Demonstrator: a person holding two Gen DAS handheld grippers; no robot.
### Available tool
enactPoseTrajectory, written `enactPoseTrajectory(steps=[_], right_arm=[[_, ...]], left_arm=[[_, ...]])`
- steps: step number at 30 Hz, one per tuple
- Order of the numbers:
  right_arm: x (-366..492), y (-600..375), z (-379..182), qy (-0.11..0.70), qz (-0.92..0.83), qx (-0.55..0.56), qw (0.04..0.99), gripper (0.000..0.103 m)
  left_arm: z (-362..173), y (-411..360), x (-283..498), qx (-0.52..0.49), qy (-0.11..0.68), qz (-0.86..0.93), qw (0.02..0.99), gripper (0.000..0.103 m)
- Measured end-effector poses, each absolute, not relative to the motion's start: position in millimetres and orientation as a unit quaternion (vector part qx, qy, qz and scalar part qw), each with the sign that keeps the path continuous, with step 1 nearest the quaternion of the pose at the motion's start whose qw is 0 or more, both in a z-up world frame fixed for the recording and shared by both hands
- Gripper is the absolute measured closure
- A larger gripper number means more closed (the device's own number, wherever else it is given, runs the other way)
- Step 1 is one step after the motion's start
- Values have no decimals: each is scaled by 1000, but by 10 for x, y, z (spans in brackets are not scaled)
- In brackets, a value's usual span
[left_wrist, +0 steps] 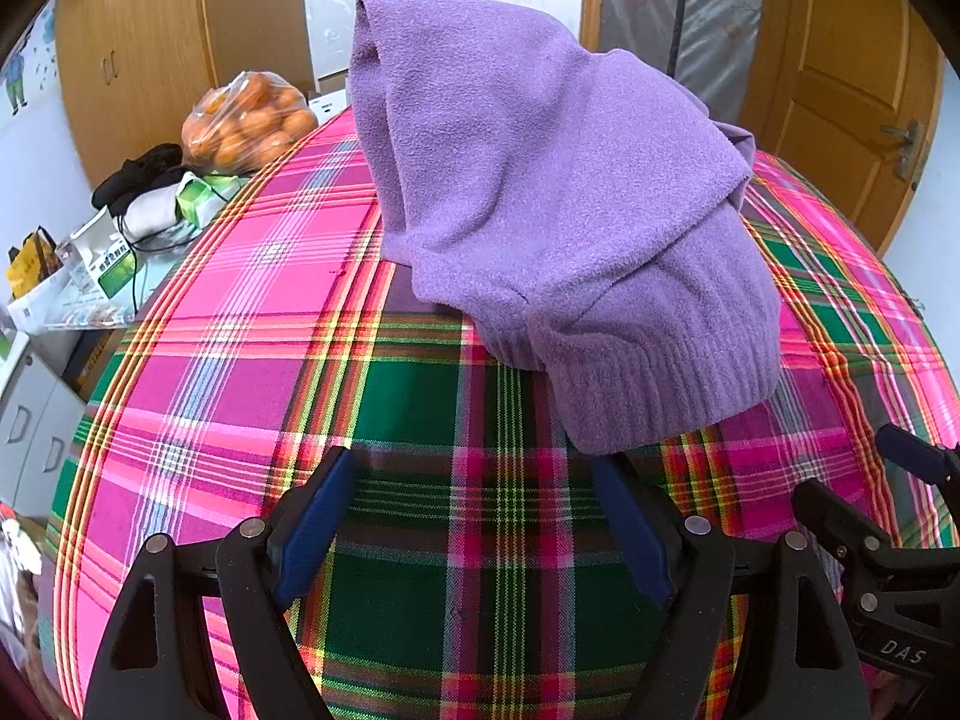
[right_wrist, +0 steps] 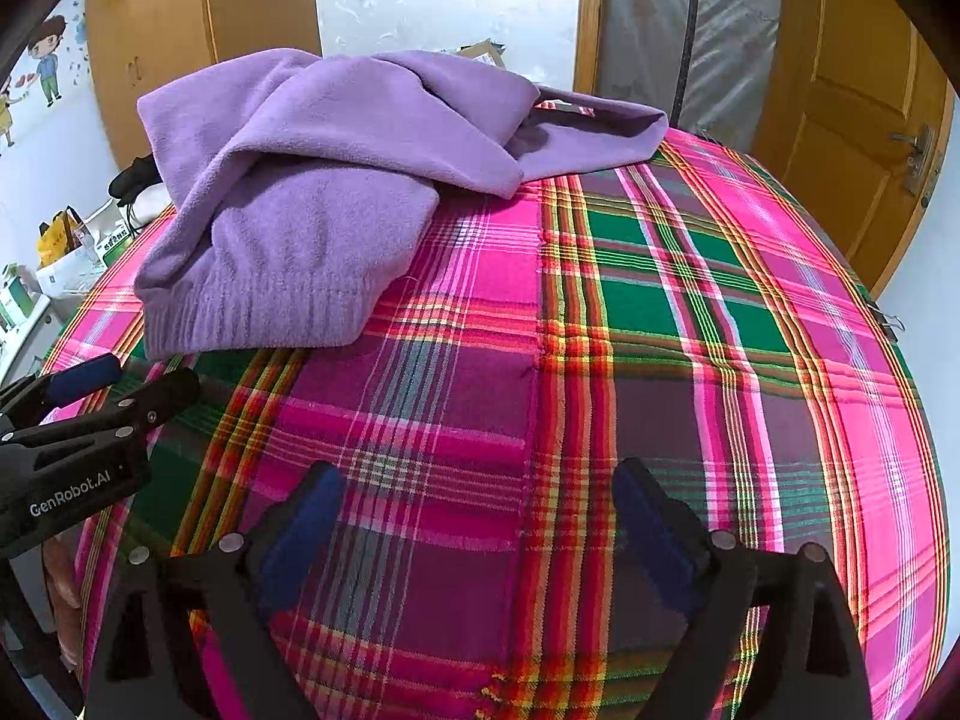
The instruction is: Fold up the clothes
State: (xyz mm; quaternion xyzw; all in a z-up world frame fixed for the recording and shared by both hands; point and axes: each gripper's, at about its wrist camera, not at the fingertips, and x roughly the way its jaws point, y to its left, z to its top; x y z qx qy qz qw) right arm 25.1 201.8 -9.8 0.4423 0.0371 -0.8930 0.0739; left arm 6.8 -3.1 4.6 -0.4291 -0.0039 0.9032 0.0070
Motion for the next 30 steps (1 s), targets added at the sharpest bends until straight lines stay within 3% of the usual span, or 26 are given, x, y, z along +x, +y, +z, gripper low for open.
enactPoseTrajectory(steps=[30], right_arm=[[254, 2006, -96, 36, -893, 443, 73, 9]], left_arm=[[42, -32, 37, -431, -3, 902, 2, 20]])
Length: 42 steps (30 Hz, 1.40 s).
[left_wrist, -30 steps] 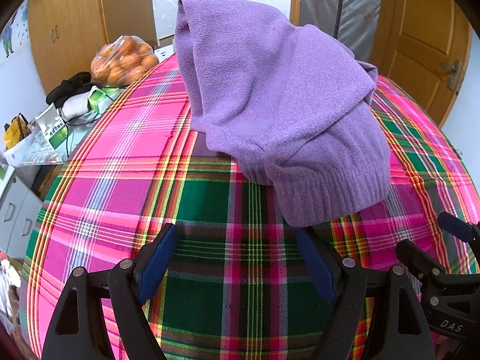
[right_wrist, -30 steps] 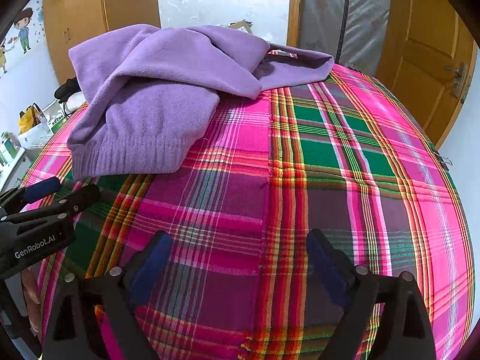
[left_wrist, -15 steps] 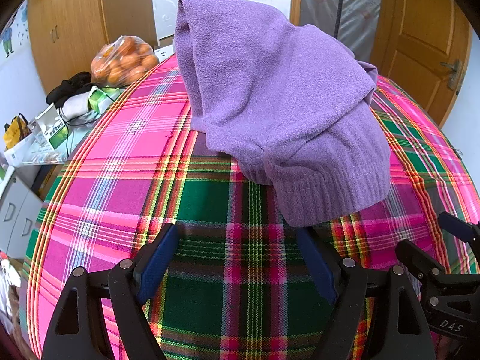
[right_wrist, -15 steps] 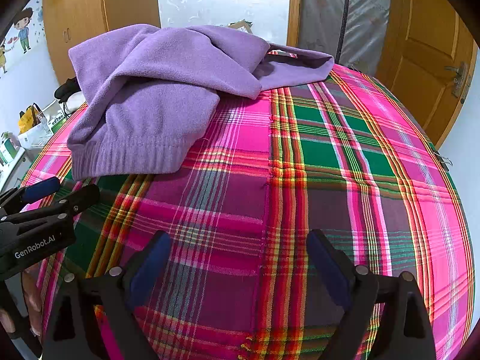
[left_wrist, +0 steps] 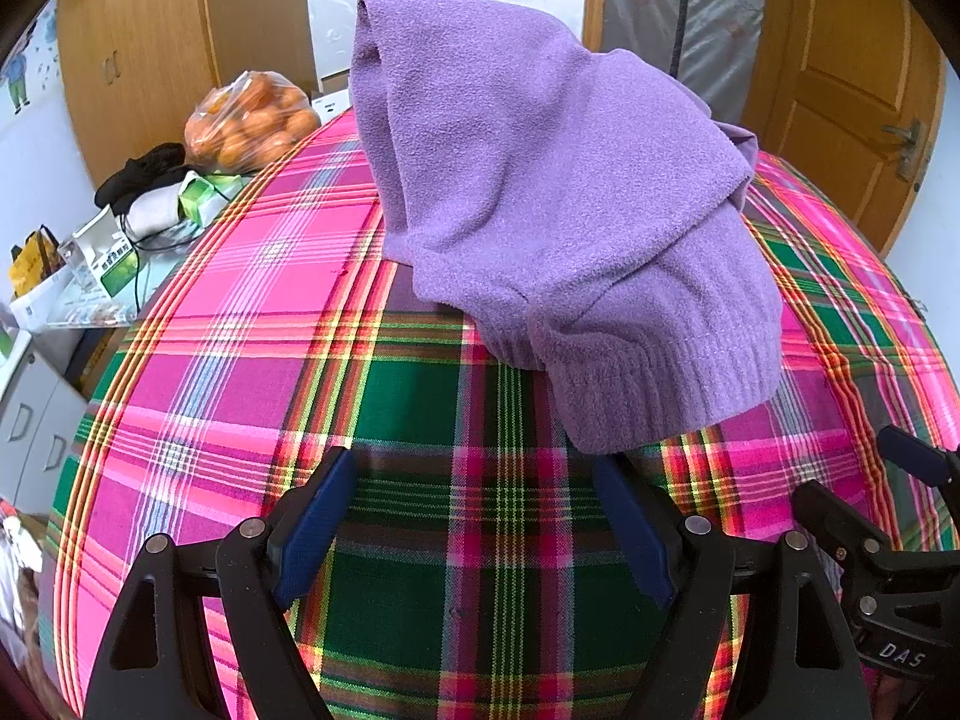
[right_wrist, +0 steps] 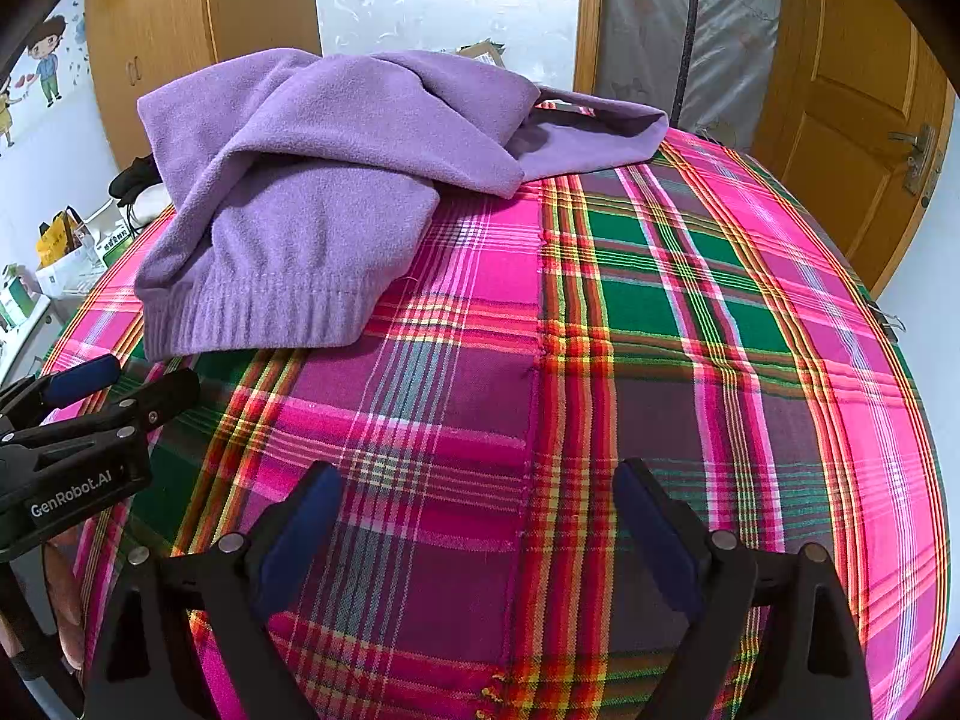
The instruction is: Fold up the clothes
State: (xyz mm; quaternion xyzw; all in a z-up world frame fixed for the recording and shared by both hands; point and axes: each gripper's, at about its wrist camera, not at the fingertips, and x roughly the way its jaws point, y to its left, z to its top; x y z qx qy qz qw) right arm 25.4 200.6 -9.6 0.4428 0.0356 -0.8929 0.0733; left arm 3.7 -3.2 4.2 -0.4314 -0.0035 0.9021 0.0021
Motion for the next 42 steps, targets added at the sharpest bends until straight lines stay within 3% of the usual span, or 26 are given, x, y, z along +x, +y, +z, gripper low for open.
enactPoseTrajectory(steps=[42], right_arm=[[250, 1985, -95, 36, -892, 444, 73, 9]], left_arm=[[16, -49, 64, -431, -5, 902, -2, 20]])
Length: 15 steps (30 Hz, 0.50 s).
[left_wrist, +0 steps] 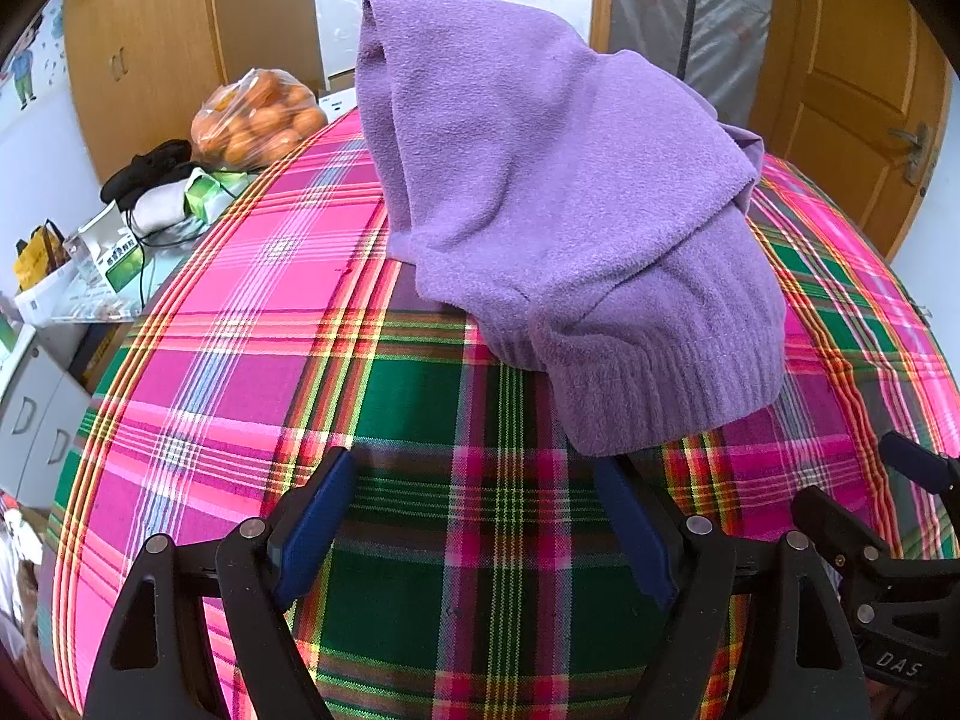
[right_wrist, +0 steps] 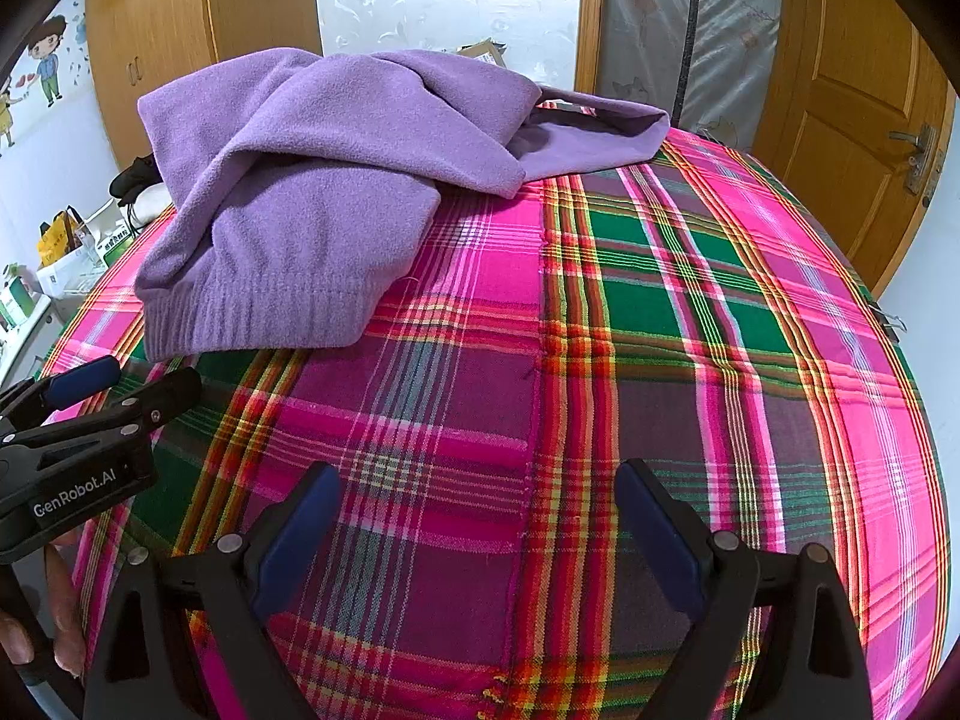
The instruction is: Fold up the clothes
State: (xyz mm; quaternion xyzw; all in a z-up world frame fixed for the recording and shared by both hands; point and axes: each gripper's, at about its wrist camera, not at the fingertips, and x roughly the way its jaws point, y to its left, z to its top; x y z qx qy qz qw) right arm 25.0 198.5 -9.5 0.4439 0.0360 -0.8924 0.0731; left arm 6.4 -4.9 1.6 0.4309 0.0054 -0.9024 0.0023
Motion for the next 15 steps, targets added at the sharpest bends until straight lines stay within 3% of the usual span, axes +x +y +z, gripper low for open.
enactPoseTrajectory(steps=[15], right_arm=[[258, 1978, -92, 38, -893, 444, 71, 9]], left_arm=[[8, -42, 64, 431, 5, -902, 1, 20]])
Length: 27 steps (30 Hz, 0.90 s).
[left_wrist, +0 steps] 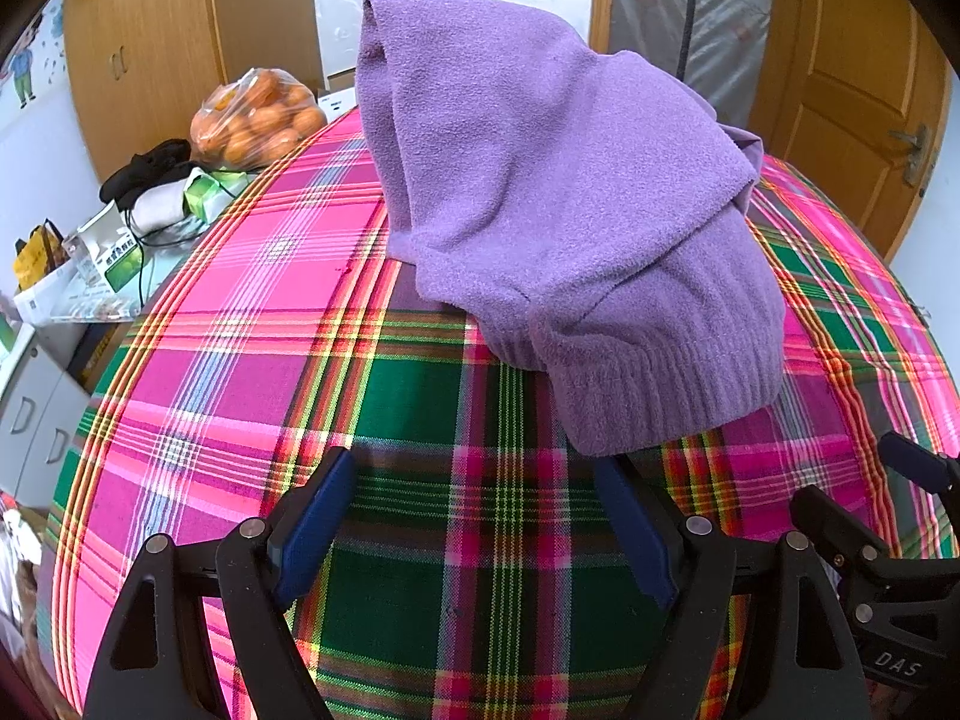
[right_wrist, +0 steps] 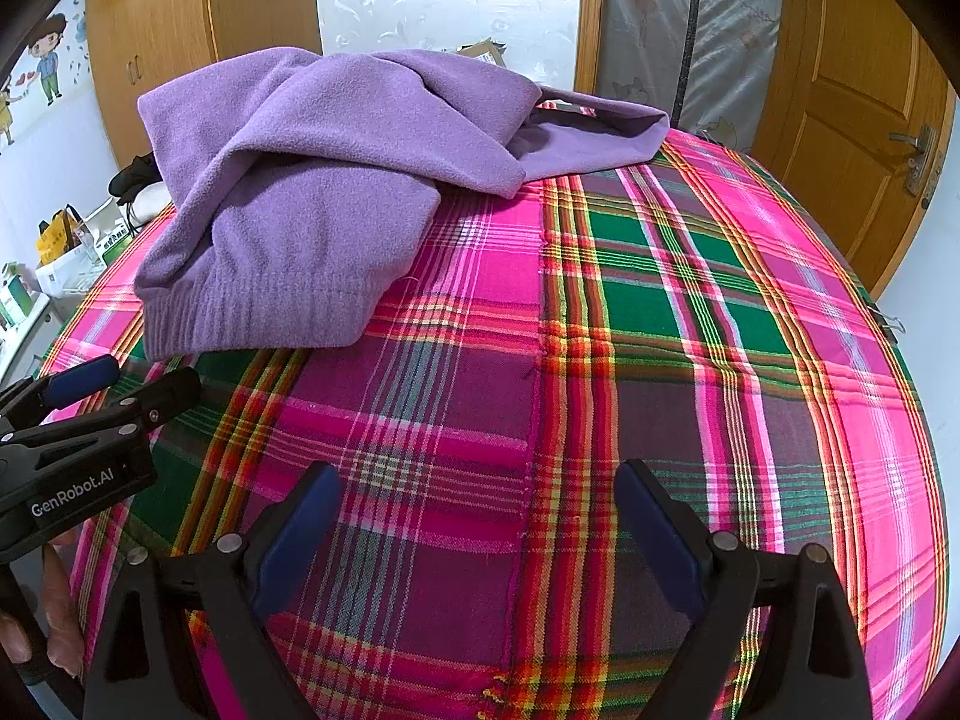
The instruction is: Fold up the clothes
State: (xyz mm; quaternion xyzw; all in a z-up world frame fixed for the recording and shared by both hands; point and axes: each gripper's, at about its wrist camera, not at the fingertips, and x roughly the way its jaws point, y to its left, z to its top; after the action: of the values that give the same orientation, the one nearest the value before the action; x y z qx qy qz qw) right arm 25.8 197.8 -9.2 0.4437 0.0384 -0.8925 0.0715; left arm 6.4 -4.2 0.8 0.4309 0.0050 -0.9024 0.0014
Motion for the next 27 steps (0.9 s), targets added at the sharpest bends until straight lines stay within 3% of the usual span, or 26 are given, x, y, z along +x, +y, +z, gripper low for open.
enactPoseTrajectory(steps=[7, 21, 27], right_arm=[[274, 1975, -83, 37, -894, 442, 69, 12], [217, 1909, -19, 28, -890, 446, 94, 30], [150, 1776, 123, 37, -894, 428, 127, 30]], left_arm=[[17, -29, 73, 430, 1, -903, 6, 21], [167, -110, 169, 410, -14, -912, 9, 23], [279, -262, 190, 395, -3, -919, -1, 24]])
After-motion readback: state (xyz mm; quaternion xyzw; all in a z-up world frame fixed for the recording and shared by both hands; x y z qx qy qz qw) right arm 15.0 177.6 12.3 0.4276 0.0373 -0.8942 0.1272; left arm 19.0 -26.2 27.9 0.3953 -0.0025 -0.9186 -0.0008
